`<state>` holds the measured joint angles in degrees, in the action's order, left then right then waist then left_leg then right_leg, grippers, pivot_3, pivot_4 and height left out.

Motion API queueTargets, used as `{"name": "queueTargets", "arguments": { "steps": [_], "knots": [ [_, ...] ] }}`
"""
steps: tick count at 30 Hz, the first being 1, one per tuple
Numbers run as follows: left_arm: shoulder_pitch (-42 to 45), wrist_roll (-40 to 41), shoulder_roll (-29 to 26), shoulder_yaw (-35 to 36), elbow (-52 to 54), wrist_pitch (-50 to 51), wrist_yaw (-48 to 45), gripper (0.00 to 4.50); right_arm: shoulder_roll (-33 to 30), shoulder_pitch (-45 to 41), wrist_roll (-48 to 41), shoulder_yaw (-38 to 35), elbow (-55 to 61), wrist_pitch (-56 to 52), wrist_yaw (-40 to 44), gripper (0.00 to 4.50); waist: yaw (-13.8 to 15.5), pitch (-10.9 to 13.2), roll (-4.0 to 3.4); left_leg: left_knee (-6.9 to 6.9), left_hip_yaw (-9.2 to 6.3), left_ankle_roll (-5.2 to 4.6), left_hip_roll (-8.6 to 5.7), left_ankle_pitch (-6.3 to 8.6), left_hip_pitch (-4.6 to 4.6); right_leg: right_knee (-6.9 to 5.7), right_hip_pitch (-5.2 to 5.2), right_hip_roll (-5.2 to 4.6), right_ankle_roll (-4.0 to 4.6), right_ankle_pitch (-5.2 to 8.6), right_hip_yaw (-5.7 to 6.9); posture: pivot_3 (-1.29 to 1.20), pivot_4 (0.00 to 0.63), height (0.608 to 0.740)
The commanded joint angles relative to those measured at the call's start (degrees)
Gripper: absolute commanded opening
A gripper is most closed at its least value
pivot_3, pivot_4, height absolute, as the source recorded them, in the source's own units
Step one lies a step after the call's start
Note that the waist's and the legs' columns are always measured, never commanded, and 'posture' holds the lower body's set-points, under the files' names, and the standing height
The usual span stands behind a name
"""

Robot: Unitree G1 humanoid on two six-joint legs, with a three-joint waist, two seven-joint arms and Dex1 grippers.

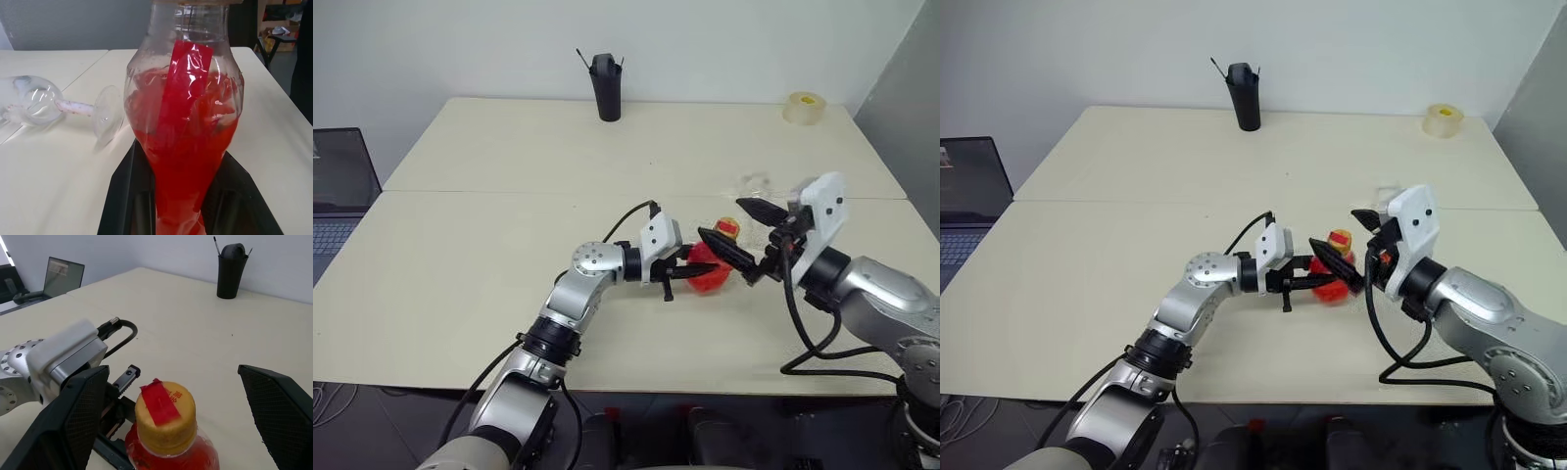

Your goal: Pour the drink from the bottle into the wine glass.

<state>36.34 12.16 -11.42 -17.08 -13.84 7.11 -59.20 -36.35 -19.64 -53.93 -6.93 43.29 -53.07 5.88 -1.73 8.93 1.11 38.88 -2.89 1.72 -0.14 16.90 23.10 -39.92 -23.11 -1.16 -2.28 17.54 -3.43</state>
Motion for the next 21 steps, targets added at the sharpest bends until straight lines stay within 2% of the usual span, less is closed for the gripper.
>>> {"name": "queueTargets", "arguments": {
  "steps": [1, 12, 21],
  "knots": [
    [0.42, 0.79, 0.51, 0.95, 2.69, -1.0, 0.21, 0.75, 1.46, -2.07, 3.34, 1.57, -0.5, 1.99, -0.12, 4.5, -0.04, 0.0, 0.0, 0.0, 0.01, 0.0, 0.0, 0.0, 0.0, 0.0, 0.0, 0.0, 0.0, 0.0, 0.0, 0.0, 0.15, 0.74],
    [-0.03, 0.91, 0.56, 0.91, 3.47, -0.57, 0.21, 0.75, 4.34, -5.14, 10.49, 3.72, -4.67, 3.12, 1.22, 4.5, -0.04, 0.0, 0.0, 0.0, 0.01, 0.0, -0.01, 0.0, 0.0, 0.0, -0.01, -0.01, 0.0, 0.0, 0.0, 0.0, 0.15, 0.74],
    [0.14, 0.87, 0.51, 0.91, 3.27, -0.52, 0.08, 0.75, 3.72, -1.06, 10.01, 0.03, -1.86, 1.67, 2.82, 4.5, -0.01, 0.0, 0.0, 0.0, 0.0, 0.0, 0.0, 0.0, 0.01, -0.01, -0.02, -0.01, 0.0, 0.0, 0.0, 0.0, 0.15, 0.74]
  ]
}}
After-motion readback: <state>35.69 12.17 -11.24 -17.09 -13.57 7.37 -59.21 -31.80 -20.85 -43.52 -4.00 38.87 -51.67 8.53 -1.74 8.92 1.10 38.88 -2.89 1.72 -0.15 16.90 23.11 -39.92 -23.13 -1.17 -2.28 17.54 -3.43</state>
